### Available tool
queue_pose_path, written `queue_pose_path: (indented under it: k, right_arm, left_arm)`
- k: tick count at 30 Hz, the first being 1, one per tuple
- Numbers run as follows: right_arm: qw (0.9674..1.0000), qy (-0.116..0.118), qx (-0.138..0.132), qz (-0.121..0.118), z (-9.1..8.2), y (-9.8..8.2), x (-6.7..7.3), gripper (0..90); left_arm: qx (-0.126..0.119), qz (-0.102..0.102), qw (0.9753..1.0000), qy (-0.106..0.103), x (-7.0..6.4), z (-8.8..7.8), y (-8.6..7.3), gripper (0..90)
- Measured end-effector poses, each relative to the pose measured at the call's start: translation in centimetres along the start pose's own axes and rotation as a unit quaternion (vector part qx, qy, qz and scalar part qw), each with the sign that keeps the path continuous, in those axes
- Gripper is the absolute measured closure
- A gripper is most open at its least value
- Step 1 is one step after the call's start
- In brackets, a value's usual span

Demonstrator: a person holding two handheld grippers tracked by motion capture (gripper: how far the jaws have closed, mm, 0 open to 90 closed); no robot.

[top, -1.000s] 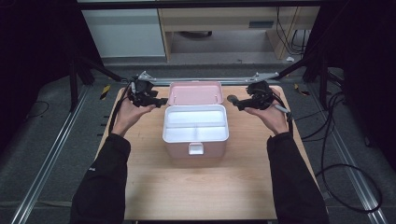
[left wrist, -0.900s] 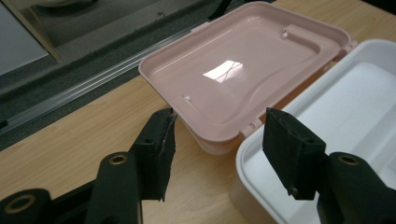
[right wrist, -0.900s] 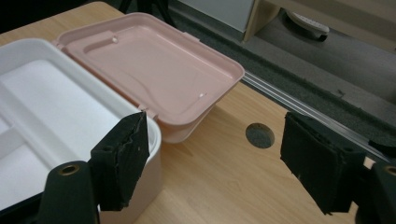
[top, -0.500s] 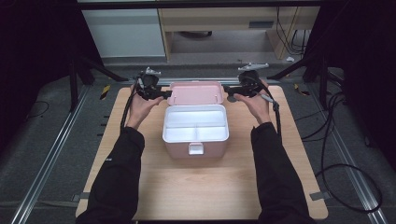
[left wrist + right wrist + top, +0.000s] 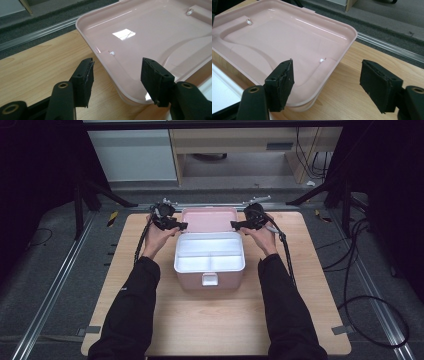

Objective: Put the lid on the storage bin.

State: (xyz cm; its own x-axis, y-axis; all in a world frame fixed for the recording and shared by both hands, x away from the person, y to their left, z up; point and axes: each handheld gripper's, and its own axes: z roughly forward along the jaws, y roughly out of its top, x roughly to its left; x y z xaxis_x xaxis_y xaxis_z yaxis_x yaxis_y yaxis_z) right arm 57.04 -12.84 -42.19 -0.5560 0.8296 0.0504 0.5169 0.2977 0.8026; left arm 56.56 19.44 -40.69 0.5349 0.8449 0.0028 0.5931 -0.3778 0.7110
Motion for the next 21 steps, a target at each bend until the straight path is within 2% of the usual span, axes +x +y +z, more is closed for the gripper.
queue_pose_path:
  k: [8,13,18,21]
  right_arm:
    - [0.9997,0.020,0.015,0.004,1.0,-0.4,0.0,40.3]
    - [0.9994,0.024,0.023,0.006,1.7,-0.7,-0.1,41.9]
    - [0.9988,0.038,0.022,0.020,2.1,-0.9,-0.2,42.7]
    - [0.9989,0.031,0.027,0.021,2.5,-0.8,0.1,42.2]
  left_arm:
    - [0.009,-0.007,0.9999,-0.002,-0.1,1.6,-0.5,46.9]
    - [0.011,-0.014,0.9998,-0.004,0.0,2.3,-0.5,47.1]
    - [0.009,-0.022,0.9995,-0.021,0.4,2.6,-0.6,46.9]
    - [0.007,-0.023,0.9993,-0.030,0.7,2.6,-0.7,46.8]
